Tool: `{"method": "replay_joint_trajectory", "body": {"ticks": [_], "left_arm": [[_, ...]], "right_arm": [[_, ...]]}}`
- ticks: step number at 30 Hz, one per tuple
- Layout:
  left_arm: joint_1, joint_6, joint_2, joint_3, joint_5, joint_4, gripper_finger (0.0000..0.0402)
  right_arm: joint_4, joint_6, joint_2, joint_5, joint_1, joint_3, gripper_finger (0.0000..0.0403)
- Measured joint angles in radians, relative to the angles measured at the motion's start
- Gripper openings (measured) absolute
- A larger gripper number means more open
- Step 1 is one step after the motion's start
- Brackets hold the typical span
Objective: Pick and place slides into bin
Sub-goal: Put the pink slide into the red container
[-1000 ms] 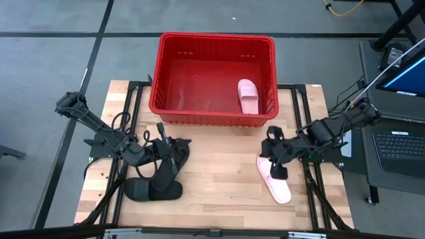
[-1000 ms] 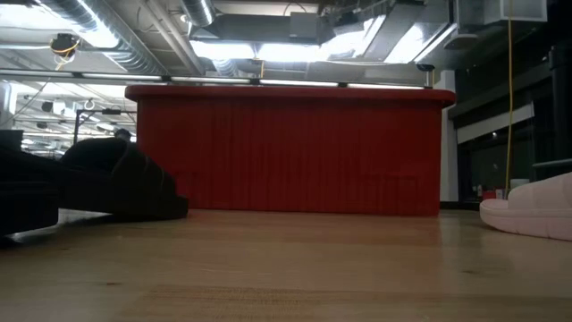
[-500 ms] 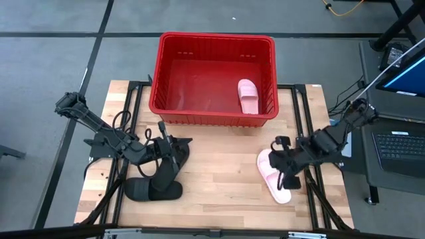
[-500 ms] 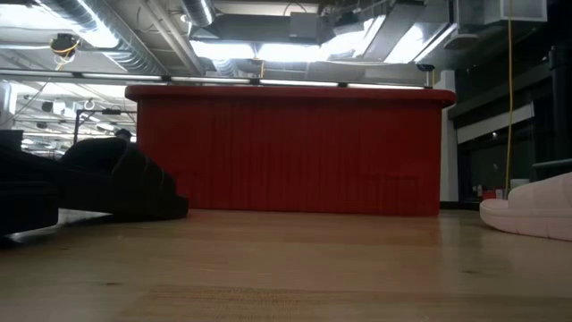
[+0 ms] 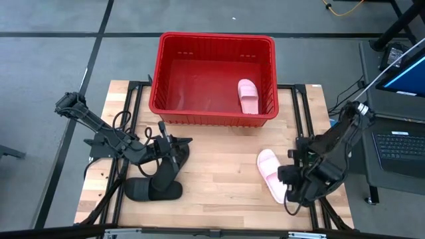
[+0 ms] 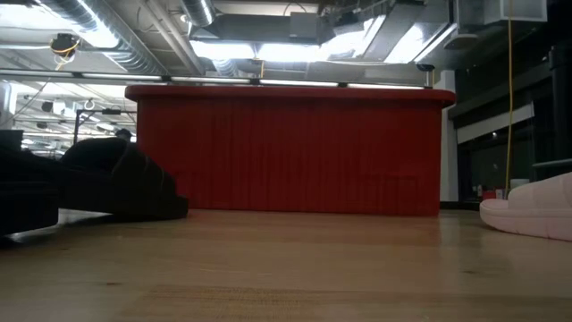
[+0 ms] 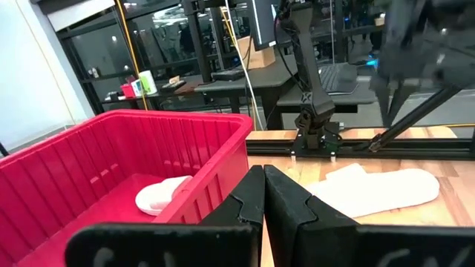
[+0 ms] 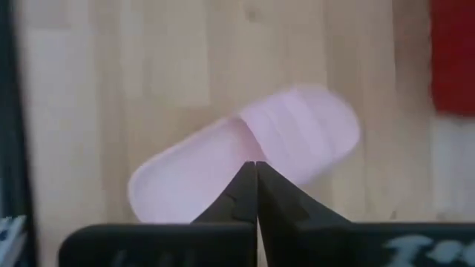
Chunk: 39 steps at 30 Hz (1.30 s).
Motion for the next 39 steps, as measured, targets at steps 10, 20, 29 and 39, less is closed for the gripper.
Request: {"method": "replay_joint_trajectory", "body": {"ticks": [10,20,29,39], "left_arm": [[0.0,0.0,0.0,0.0,-0.005,0.001,0.0002],[0.0,0.0,0.0,0.0,-0.007,0.001,0.0002],[0.0,0.0,0.0,0.0,-0.007,0.001,0.0002],[0.0,0.0,0.0,0.0,-0.007,0.002,0.0002]], "right_arm": [[0.177,0.05,0.004,-0.014,0.011,-0.142,0.0063],[0.197,-0.152,0.003,0.049,0.008,-0.142,0.0143],[0.201,-0.156,0.043,0.085,-0.014,-0.169,0.0192],[0.285,-0.114,0.066,0.083,-0.013,-0.283,0.0185]]}}
